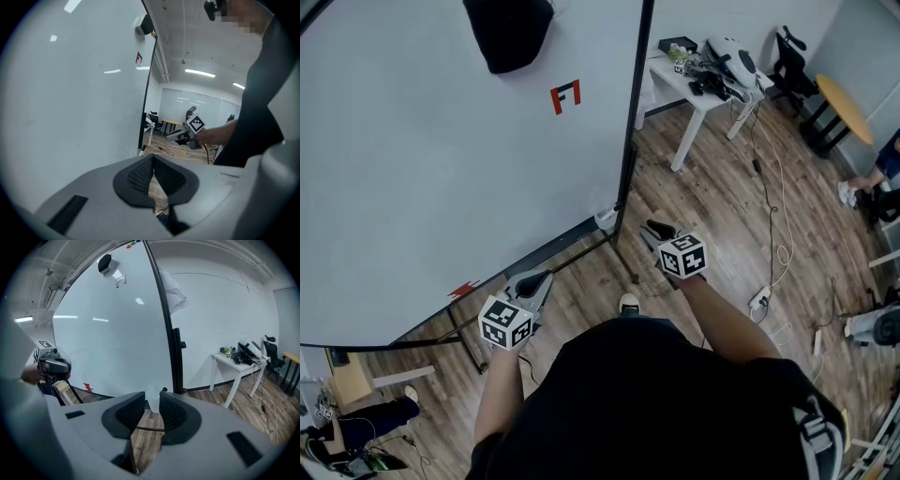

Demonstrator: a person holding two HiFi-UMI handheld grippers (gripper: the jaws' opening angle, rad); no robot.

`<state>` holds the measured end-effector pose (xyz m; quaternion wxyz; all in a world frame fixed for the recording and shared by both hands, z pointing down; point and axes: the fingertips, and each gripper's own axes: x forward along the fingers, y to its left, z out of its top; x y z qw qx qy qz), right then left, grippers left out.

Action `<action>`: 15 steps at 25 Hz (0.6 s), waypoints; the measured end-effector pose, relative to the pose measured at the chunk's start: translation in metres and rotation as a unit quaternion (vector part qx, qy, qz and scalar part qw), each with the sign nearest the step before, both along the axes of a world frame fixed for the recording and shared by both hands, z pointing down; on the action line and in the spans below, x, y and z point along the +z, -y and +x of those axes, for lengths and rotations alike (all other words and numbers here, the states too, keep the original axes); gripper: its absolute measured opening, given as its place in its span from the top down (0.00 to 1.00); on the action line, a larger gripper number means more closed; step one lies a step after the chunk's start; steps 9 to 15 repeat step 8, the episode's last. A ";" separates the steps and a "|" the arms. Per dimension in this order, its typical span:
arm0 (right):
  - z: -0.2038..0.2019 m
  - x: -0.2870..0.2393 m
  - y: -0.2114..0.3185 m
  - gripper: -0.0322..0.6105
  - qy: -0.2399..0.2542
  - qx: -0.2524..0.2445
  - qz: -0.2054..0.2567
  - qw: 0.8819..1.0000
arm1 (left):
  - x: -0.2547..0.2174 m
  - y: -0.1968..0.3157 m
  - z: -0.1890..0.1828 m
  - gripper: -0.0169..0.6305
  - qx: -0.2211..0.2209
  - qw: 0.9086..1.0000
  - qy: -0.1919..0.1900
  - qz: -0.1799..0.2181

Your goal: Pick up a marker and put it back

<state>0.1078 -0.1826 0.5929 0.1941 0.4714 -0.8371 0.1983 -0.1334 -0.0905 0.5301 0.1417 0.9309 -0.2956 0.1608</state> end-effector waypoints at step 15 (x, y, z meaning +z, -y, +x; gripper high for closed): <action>-0.007 -0.008 -0.013 0.82 -0.009 -0.008 0.013 1.000 | -0.002 -0.006 -0.003 0.95 0.007 1.000 0.002 0.002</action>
